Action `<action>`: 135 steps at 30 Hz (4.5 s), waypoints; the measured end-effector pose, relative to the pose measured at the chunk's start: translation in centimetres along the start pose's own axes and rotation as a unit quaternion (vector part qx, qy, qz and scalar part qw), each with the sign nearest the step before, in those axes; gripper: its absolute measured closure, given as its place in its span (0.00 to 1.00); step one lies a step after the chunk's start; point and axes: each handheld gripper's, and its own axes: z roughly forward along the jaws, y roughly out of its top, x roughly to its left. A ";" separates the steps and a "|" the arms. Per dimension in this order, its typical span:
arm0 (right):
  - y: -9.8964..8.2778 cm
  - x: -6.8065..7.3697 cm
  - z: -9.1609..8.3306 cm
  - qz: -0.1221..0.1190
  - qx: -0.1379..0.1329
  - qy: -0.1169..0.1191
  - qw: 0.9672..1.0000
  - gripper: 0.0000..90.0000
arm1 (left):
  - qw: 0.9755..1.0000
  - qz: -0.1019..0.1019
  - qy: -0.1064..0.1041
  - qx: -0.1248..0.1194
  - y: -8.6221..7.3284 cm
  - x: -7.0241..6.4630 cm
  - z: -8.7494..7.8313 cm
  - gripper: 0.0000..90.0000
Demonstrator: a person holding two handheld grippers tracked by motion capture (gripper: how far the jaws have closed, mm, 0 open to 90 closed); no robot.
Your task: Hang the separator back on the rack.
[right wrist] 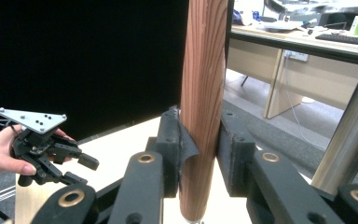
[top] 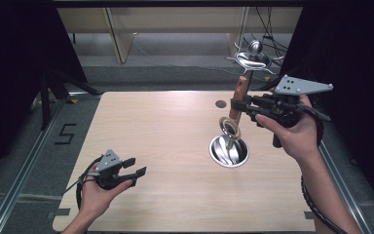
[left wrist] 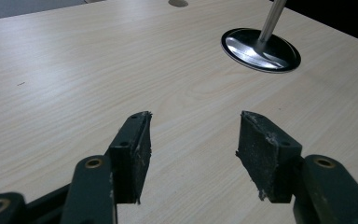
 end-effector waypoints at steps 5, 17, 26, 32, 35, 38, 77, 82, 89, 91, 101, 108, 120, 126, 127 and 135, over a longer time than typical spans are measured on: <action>0.2 0.0 0.0 -0.003 -0.001 -0.002 1.000 0.82 | 1.000 0.001 0.000 0.000 0.0 0.0 0.0 0.48; 0.8 -0.4 0.2 0.006 0.001 0.002 1.000 0.81 | 1.000 0.002 0.000 -0.001 0.0 0.0 0.0 0.48; 0.9 -0.9 0.3 0.003 -0.004 -0.001 1.000 0.81 | 1.000 0.003 0.001 0.001 0.0 -0.1 0.0 0.48; 0.6 -1.1 0.3 0.015 0.001 -0.002 1.000 0.81 | 1.000 0.003 0.001 0.002 0.1 -0.1 0.0 0.48; 0.6 -1.3 0.3 0.015 0.000 0.001 1.000 0.82 | 1.000 0.011 0.000 0.001 0.1 -0.1 0.0 0.48; 0.8 -1.3 0.3 0.016 0.001 0.002 1.000 0.82 | 1.000 0.008 -0.002 0.001 0.1 -0.1 0.0 0.48; 0.9 -2.5 0.8 0.027 0.009 0.001 1.000 0.81 | 1.000 0.002 -0.003 0.002 0.1 -0.1 0.1 0.48; 1.0 -2.6 0.9 0.028 0.007 0.002 1.000 0.81 | 1.000 0.002 -0.004 0.002 0.1 -0.1 0.1 0.48; 0.9 -2.7 0.9 0.031 0.006 0.002 0.999 0.81 | 1.000 0.003 -0.005 0.002 0.0 -0.1 0.1 0.48; 0.8 -2.7 0.9 0.032 0.004 0.005 0.999 0.81 | 1.000 0.003 -0.005 0.002 0.0 -0.1 0.1 0.48; 0.7 -2.7 0.6 0.036 0.003 0.005 0.999 0.81 | 1.000 0.003 -0.005 0.002 0.1 -0.1 0.1 0.48; 0.7 -2.8 0.7 0.038 0.001 0.004 0.999 0.81 | 1.000 0.003 -0.005 0.002 0.1 -0.1 0.1 0.48; 0.5 -3.2 0.6 0.046 0.002 -0.009 0.999 0.81 | 1.000 0.011 -0.006 0.003 0.1 0.0 0.1 0.48; 0.1 -3.5 0.4 0.043 -0.006 -0.015 0.999 0.79 | 1.000 0.003 -0.003 0.004 0.0 -0.1 0.2 0.48; 0.1 -3.4 0.4 0.050 -0.003 -0.017 0.999 0.78 | 1.000 0.003 -0.003 0.004 0.0 -0.1 0.2 0.48; 0.1 -2.9 0.0 0.041 -0.012 -0.041 0.998 0.72 | 1.000 0.009 -0.004 0.006 0.0 0.1 0.1 0.48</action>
